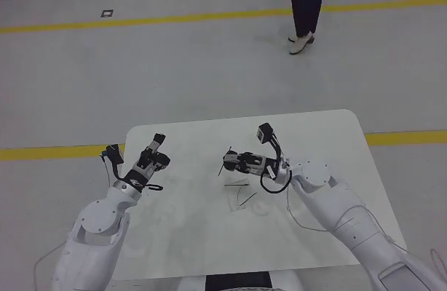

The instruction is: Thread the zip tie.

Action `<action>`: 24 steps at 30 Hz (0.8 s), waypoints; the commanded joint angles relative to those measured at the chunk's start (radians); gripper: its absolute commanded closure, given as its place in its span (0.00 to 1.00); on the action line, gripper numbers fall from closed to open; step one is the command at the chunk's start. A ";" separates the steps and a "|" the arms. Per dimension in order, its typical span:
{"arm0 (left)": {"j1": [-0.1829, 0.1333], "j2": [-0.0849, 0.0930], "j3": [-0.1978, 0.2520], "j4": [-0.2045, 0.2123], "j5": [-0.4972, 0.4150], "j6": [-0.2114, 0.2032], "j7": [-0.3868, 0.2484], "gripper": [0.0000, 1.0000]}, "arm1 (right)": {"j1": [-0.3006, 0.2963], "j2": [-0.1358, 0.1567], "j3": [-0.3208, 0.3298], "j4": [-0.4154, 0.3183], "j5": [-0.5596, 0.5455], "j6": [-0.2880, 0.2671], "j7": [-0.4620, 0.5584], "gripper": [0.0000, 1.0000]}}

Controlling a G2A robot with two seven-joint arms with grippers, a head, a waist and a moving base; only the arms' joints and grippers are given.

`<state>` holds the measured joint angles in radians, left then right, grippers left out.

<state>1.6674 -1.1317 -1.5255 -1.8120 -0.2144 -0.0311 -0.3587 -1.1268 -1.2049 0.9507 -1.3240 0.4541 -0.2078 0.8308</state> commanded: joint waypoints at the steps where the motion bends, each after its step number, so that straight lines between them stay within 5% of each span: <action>1: 0.000 0.000 0.000 0.000 0.000 0.000 0.000 0.00 | 0.014 -0.003 -0.004 0.007 -0.006 0.008 -0.013 1.00; 24: 0.000 0.000 0.000 0.000 0.000 0.000 0.000 0.00 | 0.045 -0.012 -0.018 0.034 -0.013 0.013 -0.022 1.00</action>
<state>1.6674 -1.1317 -1.5255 -1.8120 -0.2144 -0.0311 -0.3587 -1.0816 -1.2173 0.9327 -1.2899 0.4415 -0.1949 0.8090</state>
